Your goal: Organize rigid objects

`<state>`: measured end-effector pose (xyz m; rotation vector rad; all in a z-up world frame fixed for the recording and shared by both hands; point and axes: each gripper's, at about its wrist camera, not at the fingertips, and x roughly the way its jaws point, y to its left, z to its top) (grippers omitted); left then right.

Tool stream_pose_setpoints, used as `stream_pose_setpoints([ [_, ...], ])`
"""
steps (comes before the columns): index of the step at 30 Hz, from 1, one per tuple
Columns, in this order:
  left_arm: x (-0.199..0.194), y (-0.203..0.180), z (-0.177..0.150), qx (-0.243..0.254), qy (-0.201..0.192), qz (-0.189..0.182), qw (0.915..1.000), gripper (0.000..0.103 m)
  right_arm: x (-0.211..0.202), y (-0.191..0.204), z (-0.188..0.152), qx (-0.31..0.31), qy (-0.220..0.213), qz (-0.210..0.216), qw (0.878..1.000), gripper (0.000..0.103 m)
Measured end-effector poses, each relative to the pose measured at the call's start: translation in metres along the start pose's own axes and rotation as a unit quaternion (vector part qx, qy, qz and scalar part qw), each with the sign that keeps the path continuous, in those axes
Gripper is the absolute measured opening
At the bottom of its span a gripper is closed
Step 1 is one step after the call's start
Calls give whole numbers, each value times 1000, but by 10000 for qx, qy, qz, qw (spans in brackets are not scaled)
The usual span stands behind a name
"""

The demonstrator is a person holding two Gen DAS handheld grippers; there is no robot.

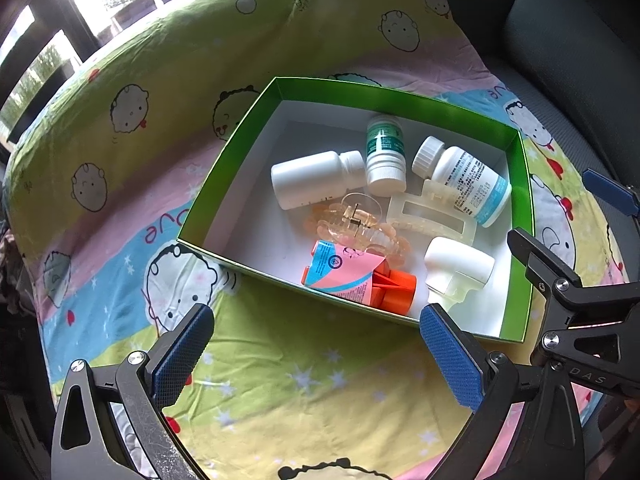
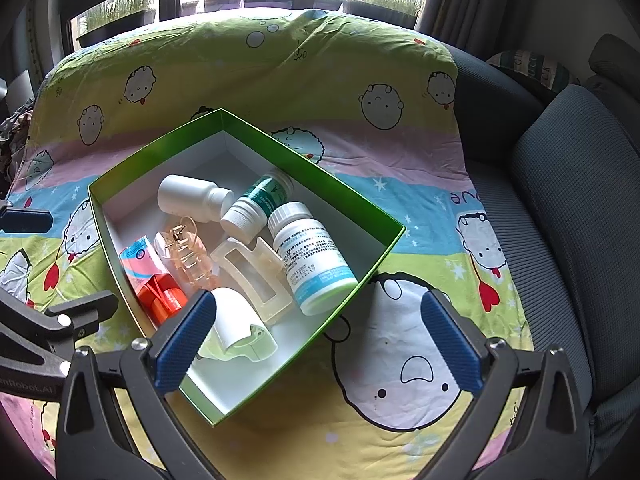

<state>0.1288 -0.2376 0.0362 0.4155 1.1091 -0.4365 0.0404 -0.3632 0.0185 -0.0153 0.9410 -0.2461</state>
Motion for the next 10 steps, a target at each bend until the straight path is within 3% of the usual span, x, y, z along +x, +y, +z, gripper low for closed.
stream_pose_setpoints([
  [10,-1,6,0,-136,-72,192,9997,103,2,0,0,10,10,0,10000,102],
])
